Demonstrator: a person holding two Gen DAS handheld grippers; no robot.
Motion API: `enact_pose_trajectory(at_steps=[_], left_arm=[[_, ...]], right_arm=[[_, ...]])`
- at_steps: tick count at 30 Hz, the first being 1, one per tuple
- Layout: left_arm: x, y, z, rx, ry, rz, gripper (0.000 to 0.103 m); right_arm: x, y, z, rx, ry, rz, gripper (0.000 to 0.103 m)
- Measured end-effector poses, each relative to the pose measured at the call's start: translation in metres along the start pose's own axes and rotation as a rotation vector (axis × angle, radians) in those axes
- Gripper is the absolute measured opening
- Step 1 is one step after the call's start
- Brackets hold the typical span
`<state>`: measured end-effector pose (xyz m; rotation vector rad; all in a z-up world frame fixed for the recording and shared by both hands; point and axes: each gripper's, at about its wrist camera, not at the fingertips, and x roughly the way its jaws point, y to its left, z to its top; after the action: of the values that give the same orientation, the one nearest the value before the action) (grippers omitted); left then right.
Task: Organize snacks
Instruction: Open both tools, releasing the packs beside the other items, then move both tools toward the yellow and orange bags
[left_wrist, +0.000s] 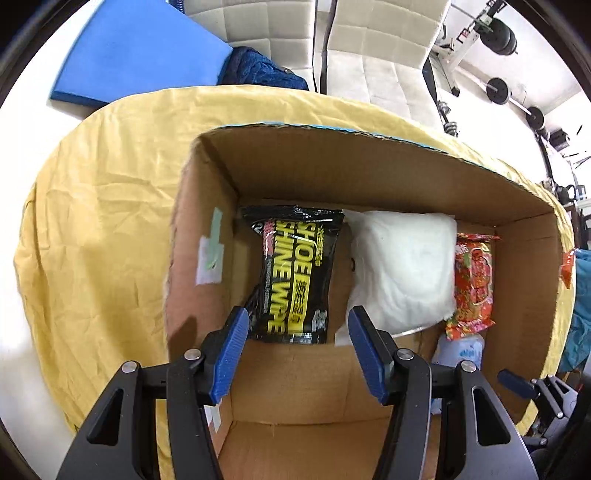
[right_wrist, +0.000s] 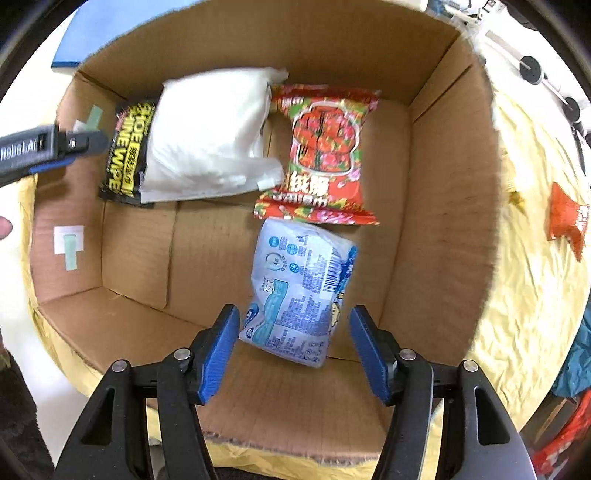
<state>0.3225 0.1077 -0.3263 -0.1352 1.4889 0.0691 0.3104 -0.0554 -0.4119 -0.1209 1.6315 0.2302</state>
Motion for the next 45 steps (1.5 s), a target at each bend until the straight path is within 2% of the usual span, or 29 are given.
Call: enact_pose_trajectory(at_steps=[3, 5, 6, 10, 12, 13, 17, 25, 38, 45], left_arm=[[-0.016, 0.003, -0.015, -0.011, -0.03, -0.015, 0.054], [-0.026, -0.002, -0.027, -0.007, -0.057, -0.013, 0.055], [-0.031, -0.006, -0.033, -0.004, -0.07, -0.008, 0.061], [-0.045, -0.02, -0.047, 0.005, -0.122, -0.009, 0.074], [-0.056, -0.025, -0.052, 0.017, -0.156, -0.002, 0.084], [-0.06, -0.027, -0.054, 0.022, -0.167, 0.006, 0.088], [-0.076, -0.035, -0.069, 0.034, -0.201, 0.014, 0.098], [-0.11, -0.038, -0.1, 0.018, -0.258, 0.013, 0.098], [-0.181, -0.049, -0.139, 0.024, -0.355, -0.012, 0.098], [-0.202, -0.053, -0.152, 0.021, -0.381, -0.019, 0.098]], right_arm=[[-0.017, -0.003, -0.004, 0.014, -0.035, -0.007, 0.065], [-0.026, -0.007, -0.005, 0.027, -0.056, -0.004, 0.072], [-0.033, -0.005, -0.004, 0.034, -0.066, -0.004, 0.078], [-0.056, -0.009, -0.013, 0.062, -0.12, -0.009, 0.093], [-0.065, -0.007, -0.016, 0.067, -0.149, -0.024, 0.097], [-0.071, -0.008, -0.019, 0.071, -0.161, -0.028, 0.102], [-0.074, -0.003, -0.026, 0.086, -0.19, -0.026, 0.103], [-0.099, 0.003, -0.05, 0.092, -0.25, -0.02, 0.103], [-0.178, 0.018, -0.111, 0.053, -0.371, -0.013, 0.103], [-0.211, 0.022, -0.131, 0.027, -0.423, 0.01, 0.103]])
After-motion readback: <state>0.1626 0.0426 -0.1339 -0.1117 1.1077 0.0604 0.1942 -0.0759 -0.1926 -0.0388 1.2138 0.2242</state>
